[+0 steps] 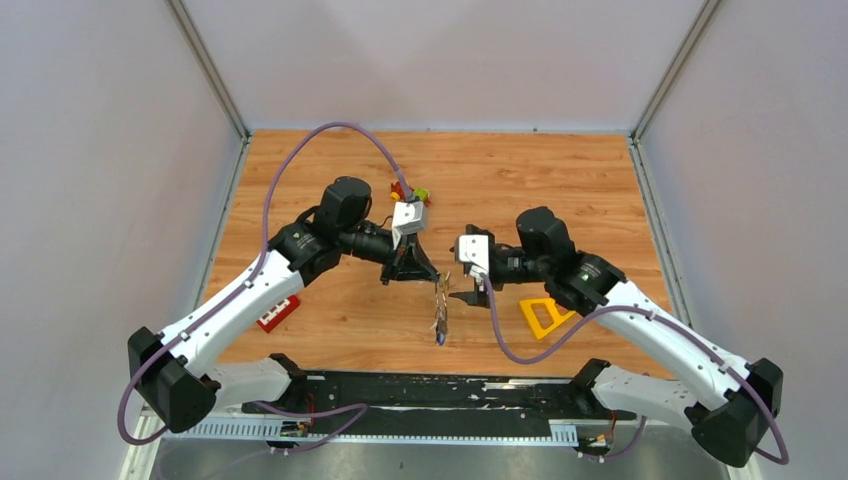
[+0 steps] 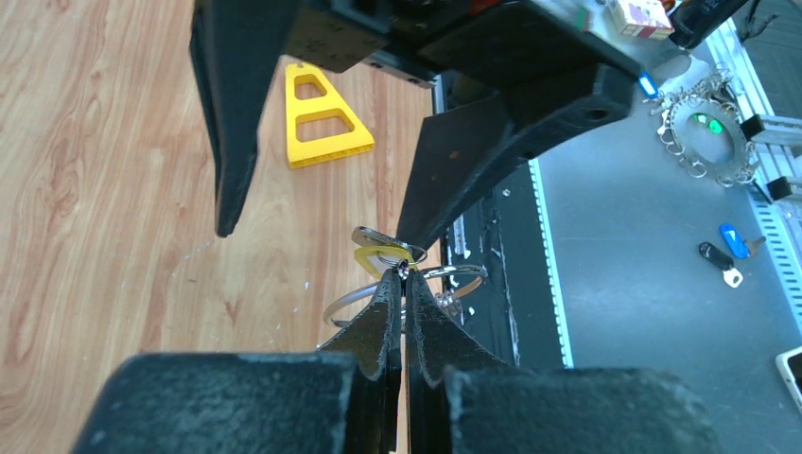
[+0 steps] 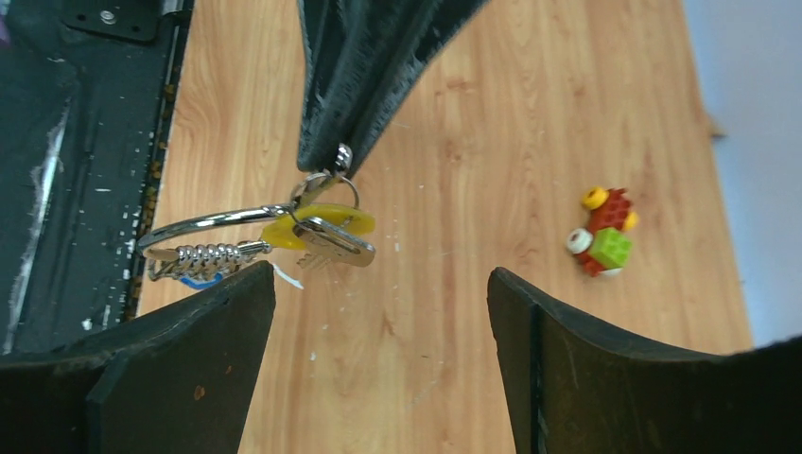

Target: Put the keys on the keyring

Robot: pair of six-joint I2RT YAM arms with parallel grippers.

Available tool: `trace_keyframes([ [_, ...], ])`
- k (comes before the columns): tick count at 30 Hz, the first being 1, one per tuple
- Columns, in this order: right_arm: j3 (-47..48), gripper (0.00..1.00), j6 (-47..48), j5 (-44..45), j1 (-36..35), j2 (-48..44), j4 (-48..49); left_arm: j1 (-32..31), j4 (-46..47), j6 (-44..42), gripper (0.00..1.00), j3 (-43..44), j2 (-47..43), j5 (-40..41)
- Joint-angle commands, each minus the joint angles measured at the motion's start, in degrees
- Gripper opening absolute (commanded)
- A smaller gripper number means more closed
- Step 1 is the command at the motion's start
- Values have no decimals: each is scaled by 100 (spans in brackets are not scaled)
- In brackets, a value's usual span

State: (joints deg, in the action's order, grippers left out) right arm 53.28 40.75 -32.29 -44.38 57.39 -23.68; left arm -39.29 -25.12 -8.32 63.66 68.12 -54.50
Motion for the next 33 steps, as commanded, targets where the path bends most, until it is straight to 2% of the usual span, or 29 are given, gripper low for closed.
trace_keyframes([
  [1,276,82,-508,-1133,363,263,132,-16,-8,-409,0,40,-227,18],
  [6,418,80,-338,-1833,527,387,-98,-91,-155,-637,0,28,-214,132],
  [12,529,67,-361,-2242,530,599,-120,-148,-158,-685,0,66,-146,152],
  [23,621,21,-278,-2148,551,757,-255,-158,-167,-683,0,79,-149,264],
  [27,670,15,-162,-2094,638,675,-429,-160,-242,-805,0,68,-155,470],
  [33,757,0,-18,-1940,667,663,-662,-159,-216,-853,0,124,-50,870],
])
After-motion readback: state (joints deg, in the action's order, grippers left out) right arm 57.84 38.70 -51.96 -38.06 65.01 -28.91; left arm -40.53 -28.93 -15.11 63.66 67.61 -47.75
